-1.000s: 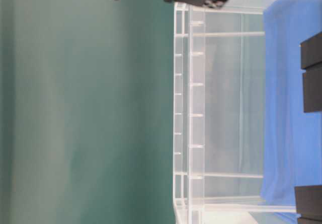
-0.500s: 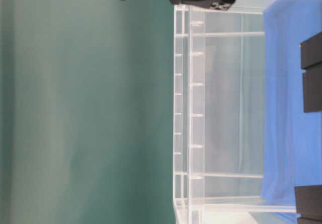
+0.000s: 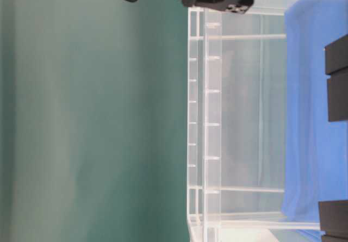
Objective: Take the box out of the case with the right arm.
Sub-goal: 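Carry the box to the table right of the middle box and lower it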
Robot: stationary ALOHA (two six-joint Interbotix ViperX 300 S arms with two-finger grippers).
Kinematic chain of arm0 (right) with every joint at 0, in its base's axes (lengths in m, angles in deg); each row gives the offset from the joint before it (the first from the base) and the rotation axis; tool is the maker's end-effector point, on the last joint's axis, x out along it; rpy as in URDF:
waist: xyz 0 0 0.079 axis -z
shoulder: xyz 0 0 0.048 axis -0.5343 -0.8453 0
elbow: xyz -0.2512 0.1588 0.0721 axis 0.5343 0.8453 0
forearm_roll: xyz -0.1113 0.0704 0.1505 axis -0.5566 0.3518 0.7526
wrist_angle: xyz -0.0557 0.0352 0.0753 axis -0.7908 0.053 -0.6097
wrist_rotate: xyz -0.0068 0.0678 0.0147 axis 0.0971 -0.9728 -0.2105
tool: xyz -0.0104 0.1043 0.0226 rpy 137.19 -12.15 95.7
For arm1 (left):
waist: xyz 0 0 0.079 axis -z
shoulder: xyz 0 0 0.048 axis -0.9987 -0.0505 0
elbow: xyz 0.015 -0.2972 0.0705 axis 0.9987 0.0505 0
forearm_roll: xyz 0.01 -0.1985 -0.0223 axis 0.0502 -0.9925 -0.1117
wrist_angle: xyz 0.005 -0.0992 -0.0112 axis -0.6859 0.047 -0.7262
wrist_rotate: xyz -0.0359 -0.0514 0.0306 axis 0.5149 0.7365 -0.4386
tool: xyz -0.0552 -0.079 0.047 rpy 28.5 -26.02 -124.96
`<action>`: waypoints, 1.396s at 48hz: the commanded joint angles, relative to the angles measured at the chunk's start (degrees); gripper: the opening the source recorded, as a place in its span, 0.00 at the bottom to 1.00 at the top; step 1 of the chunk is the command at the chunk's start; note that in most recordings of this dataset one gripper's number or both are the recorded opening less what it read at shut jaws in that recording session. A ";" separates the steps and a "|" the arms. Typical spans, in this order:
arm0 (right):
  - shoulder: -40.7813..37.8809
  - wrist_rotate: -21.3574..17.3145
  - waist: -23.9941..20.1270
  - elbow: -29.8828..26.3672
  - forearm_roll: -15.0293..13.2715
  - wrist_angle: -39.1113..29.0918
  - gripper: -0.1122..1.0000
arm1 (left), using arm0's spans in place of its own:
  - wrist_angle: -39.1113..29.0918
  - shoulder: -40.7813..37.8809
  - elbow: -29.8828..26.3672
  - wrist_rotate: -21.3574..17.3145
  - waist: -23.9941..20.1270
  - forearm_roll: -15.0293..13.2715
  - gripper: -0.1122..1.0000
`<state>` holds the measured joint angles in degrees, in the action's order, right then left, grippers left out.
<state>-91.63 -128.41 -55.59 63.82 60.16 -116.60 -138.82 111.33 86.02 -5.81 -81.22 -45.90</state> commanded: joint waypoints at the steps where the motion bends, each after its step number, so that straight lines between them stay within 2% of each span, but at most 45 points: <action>1: 0.97 0.09 0.00 -0.97 0.00 0.18 0.89 | 0.26 -0.18 -0.53 -0.09 0.09 0.18 0.10; 14: 0.97 -0.18 0.00 -1.58 0.00 0.00 0.88 | 0.26 -0.18 -0.35 -0.09 0.09 0.18 0.10; 24: 2.02 0.09 0.00 -4.66 -0.18 -1.76 0.87 | 0.26 -0.09 -0.44 -0.09 0.09 0.18 0.10; 36: 4.83 1.58 0.09 -11.95 -2.11 -12.48 0.87 | 0.26 -0.09 -0.35 -0.09 0.09 0.18 0.10; 44: 6.24 4.31 0.53 -17.75 -2.81 -23.03 0.87 | 0.26 -0.18 -0.44 -0.09 0.09 0.18 0.10; 51: 6.33 6.68 0.97 -22.41 -2.81 -29.62 0.87 | 0.26 -0.09 -0.44 -0.09 0.09 0.18 0.10; 57: 6.33 7.12 0.97 -24.43 -2.81 -31.38 0.87 | 0.26 -0.09 -0.44 -0.09 0.09 0.18 0.10; 67: 6.15 7.21 0.97 -24.61 -2.81 -31.46 0.87 | 0.26 -0.09 -0.44 -0.09 0.09 0.18 0.10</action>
<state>-86.79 -121.38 -54.71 40.35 57.52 -147.80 -138.82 111.42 86.11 -5.81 -81.22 -45.90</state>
